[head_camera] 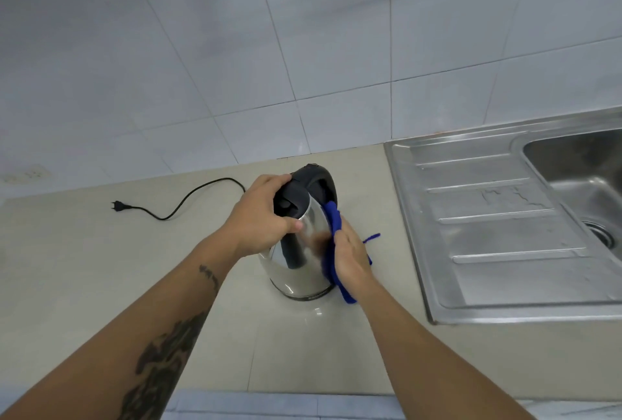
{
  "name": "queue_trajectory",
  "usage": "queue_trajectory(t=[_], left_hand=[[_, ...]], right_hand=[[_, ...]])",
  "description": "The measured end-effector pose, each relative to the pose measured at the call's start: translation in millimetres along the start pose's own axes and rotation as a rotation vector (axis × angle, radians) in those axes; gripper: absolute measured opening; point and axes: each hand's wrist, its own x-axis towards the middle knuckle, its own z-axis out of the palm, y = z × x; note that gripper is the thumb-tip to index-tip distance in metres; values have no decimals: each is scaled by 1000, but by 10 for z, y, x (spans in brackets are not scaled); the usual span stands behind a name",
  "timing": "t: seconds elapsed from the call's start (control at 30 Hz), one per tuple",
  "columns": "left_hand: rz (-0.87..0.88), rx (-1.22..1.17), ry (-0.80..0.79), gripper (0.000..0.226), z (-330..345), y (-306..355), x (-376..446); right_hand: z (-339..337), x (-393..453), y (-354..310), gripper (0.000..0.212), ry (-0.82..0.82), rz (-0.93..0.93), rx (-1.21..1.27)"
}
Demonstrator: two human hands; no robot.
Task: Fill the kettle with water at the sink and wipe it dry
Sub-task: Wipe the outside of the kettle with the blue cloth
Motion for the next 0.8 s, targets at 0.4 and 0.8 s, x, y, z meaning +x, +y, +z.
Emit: queue_trajectory(t=[0.4, 0.8], left_hand=[[-39, 62, 69, 87, 64, 94, -17], [-30, 73, -33, 88, -81, -10, -186]], right_hand=[[391, -841, 196, 85, -1, -176, 28], [-35, -6, -287, 46, -63, 39, -95]])
